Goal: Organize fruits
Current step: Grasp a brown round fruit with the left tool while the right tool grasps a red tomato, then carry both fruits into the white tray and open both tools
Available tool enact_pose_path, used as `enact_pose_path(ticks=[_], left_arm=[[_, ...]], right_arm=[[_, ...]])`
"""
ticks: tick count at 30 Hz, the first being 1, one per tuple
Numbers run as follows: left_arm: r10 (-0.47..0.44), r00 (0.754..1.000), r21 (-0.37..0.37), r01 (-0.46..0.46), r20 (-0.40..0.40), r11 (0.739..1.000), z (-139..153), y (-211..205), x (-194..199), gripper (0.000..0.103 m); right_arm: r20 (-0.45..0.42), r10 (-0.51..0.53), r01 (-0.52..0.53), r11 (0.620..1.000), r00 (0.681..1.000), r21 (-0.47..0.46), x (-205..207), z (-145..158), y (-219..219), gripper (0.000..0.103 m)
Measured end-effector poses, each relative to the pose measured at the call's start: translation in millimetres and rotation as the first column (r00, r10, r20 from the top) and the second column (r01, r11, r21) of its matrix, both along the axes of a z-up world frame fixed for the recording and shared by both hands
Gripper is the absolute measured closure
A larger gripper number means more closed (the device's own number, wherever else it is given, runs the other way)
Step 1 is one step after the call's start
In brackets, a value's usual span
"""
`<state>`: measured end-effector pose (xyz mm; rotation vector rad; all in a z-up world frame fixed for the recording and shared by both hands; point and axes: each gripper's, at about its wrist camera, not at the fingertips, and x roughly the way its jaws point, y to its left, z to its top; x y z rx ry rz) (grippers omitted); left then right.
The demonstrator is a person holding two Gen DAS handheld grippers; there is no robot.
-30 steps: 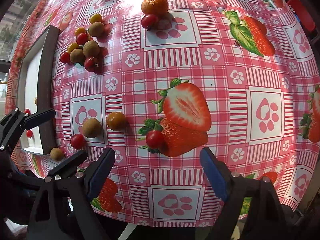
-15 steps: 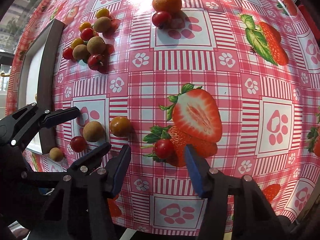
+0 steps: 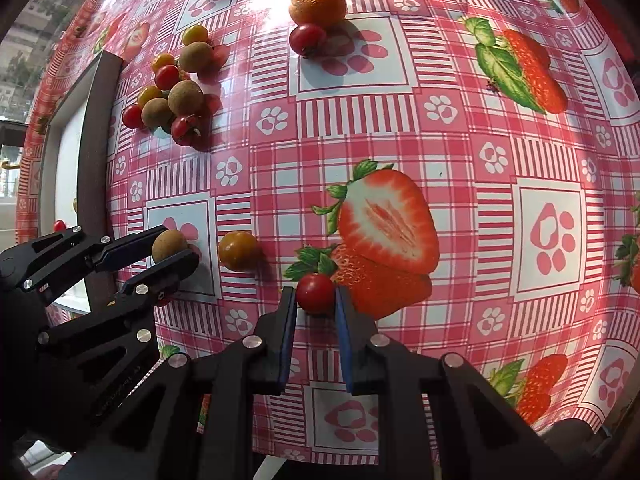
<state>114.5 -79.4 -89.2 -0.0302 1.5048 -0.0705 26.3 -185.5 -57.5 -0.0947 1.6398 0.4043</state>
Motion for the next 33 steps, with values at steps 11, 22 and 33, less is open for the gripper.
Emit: enact_pose_path(ticks=[11, 22, 33], left_arm=[[0.107, 0.993, -0.031, -0.105, 0.052, 0.994, 36.6, 49.7, -16.3, 0.077], [0.201, 0.975, -0.027, -0.200, 0.091, 0.979, 54.5, 79.8, -53.4, 0.077], [0.317, 0.941, -0.017, -0.317, 0.121, 0.948, 60.5, 131.0, -89.8, 0.077]], right_arm=[[0.016, -0.027, 0.026, 0.999, 1.000, 0.038, 6.7, 20.8, -7.1, 0.082], [0.042, 0.024, -0.026, 0.998, 0.999, 0.058, 15.3, 41.2, 23.2, 0.082], [0.078, 0.145, -0.151, 0.986, 0.986, 0.075, 16.1, 58.1, 93.8, 0.082]])
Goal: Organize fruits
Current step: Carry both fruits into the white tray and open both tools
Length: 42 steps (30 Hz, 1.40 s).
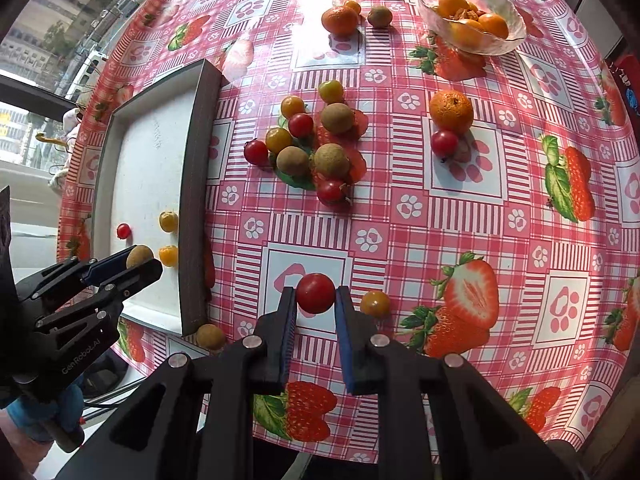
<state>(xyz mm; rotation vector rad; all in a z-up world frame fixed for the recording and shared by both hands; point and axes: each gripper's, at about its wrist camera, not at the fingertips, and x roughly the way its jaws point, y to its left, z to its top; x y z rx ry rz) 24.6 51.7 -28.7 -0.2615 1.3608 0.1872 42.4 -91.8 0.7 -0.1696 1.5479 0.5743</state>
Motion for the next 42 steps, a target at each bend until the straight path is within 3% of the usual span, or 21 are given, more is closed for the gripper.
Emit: enact_pose_path(ticks=[12, 23, 42], left_arm=[[0.141, 0.990, 0.040, -0.141, 0.001, 0.989, -3.6, 64.8, -26.2, 0.077], [0.243, 0.970, 0.107, -0.243, 0.015, 0.964, -20.6, 116.5, -17.5, 0.077], [0.222, 0.974, 0.095, -0.216, -0.055, 0.972, -55.0, 113.1, -10.7, 0.076]], right_arm=[[0.007, 0.175, -0.175, 0.983, 0.985, 0.053, -12.0, 8.3, 98.5, 0.082], [-0.018, 0.247, -0.246, 0.968, 0.969, 0.055, -16.6, -18.6, 175.2, 0.082], [-0.037, 0.256, -0.258, 0.965, 0.966, -0.051, -17.5, -70.2, 222.1, 0.081]])
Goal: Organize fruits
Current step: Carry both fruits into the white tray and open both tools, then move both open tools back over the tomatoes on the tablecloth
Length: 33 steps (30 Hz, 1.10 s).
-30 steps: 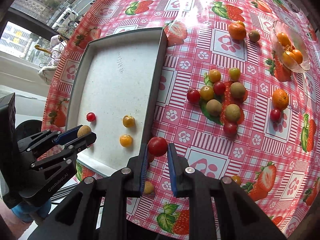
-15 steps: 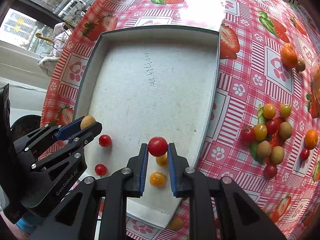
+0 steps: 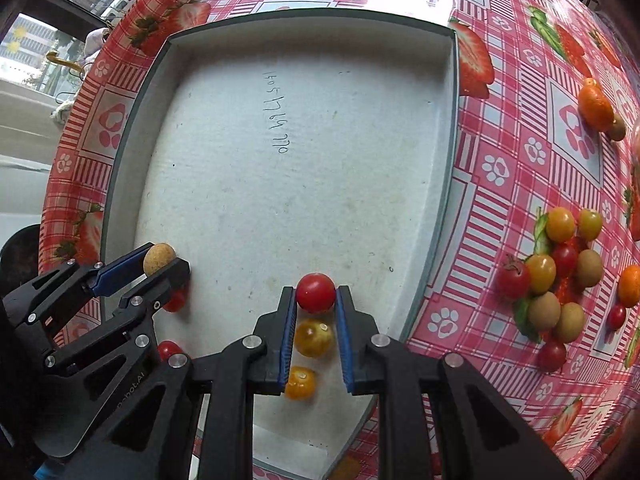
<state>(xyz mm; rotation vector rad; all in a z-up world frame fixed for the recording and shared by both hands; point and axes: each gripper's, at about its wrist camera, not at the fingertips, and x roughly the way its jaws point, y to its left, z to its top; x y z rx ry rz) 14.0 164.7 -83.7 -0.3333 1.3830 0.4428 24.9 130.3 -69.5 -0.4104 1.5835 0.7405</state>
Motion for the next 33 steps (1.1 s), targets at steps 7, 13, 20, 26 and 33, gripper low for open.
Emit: enact_pose_path(ticks=[7, 13, 20, 26, 33], left_arm=[[0.020, 1.000, 0.036, -0.019, -0.011, 0.999, -1.4, -4.8, 2.9, 0.034], [0.016, 0.999, 0.048, -0.015, -0.028, 0.999, -0.4, -9.6, 2.5, 0.034], [-0.005, 0.999, 0.060, 0.008, -0.045, 0.998, 12.8, -15.2, -14.5, 0.034], [-0.038, 0.998, 0.068, 0.041, -0.043, 0.997, 23.2, -35.8, -19.7, 0.034], [-0.144, 0.989, 0.061, 0.145, -0.030, 0.988, 37.4, -84.1, -12.2, 0.034]], right_arm=[[-0.018, -0.005, 0.005, 1.000, 1.000, 0.008, -1.4, -2.8, 3.5, 0.060], [-0.033, -0.014, 0.015, 0.999, 0.999, 0.036, -0.4, 7.4, -10.5, 0.049], [-0.030, -0.030, 0.032, 0.995, 0.999, 0.093, 5.1, 29.0, -22.7, 0.014], [-0.019, -0.074, 0.076, 0.990, 0.997, 0.119, 12.8, 44.8, -47.0, 0.014], [-0.017, -0.155, 0.156, 0.983, 0.988, 0.101, 13.7, 51.8, -90.0, 0.014]])
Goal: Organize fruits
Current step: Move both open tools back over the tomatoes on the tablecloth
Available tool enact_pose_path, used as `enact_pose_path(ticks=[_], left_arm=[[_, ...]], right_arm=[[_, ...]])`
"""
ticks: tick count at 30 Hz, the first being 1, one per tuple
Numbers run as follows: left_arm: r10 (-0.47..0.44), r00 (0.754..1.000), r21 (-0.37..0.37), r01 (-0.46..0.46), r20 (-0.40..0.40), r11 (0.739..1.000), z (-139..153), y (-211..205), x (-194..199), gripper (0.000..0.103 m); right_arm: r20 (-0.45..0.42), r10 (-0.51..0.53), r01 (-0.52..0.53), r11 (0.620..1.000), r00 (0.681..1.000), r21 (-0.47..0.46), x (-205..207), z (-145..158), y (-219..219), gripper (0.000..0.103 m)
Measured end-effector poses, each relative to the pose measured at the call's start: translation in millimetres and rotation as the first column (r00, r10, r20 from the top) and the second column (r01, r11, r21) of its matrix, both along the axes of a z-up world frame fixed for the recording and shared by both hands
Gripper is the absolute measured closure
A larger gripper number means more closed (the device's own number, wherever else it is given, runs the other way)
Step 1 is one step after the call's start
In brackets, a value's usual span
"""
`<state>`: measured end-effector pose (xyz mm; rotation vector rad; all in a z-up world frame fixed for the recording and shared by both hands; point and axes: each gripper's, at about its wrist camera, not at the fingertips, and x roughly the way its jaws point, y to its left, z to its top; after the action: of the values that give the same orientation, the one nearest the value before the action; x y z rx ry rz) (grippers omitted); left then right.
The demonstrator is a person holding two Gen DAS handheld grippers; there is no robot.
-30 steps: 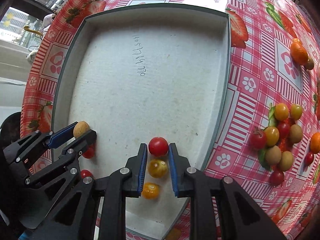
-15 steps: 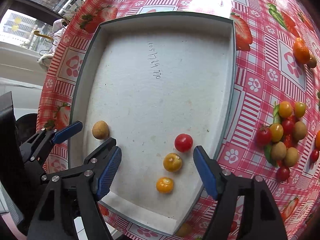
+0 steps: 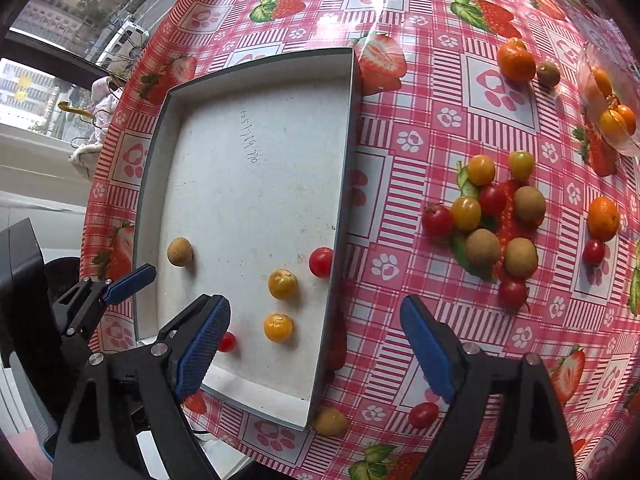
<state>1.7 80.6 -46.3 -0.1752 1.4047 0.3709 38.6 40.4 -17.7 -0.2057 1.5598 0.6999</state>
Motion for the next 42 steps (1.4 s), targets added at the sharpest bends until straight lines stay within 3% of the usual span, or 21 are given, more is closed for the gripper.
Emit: enact_pose_path(ticks=[6, 12, 17, 20, 31, 33, 38, 42], left_arm=[[-0.129, 0.992, -0.014, 0.129, 0.015, 0.992, 9.8, -51.6, 8.8, 0.034], [-0.284, 0.958, -0.015, 0.285, 0.038, 0.958, 14.8, -96.2, 14.2, 0.034], [-0.350, 0.936, -0.055, 0.352, 0.037, 0.934, 11.6, -122.2, 21.2, 0.034], [-0.363, 0.931, -0.082, 0.364, 0.030, 0.928, 6.3, -133.5, 22.8, 0.034], [-0.314, 0.950, -0.153, 0.310, 0.000, 0.938, -17.0, -145.8, 32.2, 0.034], [-0.296, 0.955, -0.164, 0.290, -0.012, 0.943, -21.9, -144.5, 33.9, 0.034], [-0.293, 0.956, -0.170, 0.283, -0.032, 0.944, -31.2, -146.8, 39.4, 0.034], [-0.292, 0.955, -0.169, 0.280, -0.047, 0.945, -38.2, -149.7, 43.8, 0.034]], right_arm=[[-0.005, -0.086, 0.086, 0.995, 0.996, -0.060, -1.7, -9.6, -53.1, 0.014], [-0.016, -0.171, 0.167, 0.977, 0.985, -0.134, -5.1, -24.4, -103.6, 0.014], [-0.029, -0.220, 0.212, 0.963, 0.975, -0.169, -5.5, -32.8, -132.7, 0.014], [-0.031, -0.226, 0.217, 0.960, 0.974, -0.177, -6.2, -35.3, -140.2, 0.014], [-0.050, -0.241, 0.231, 0.960, 0.969, -0.159, -2.1, -38.7, -170.0, 0.014], [-0.047, -0.230, 0.220, 0.963, 0.972, -0.159, 0.0, -39.1, -168.6, 0.017], [-0.040, -0.191, 0.182, 0.969, 0.981, -0.169, -2.3, -42.6, -163.0, 0.041], [-0.030, -0.166, 0.159, 0.973, 0.986, -0.170, -3.0, -43.5, -161.5, 0.045]])
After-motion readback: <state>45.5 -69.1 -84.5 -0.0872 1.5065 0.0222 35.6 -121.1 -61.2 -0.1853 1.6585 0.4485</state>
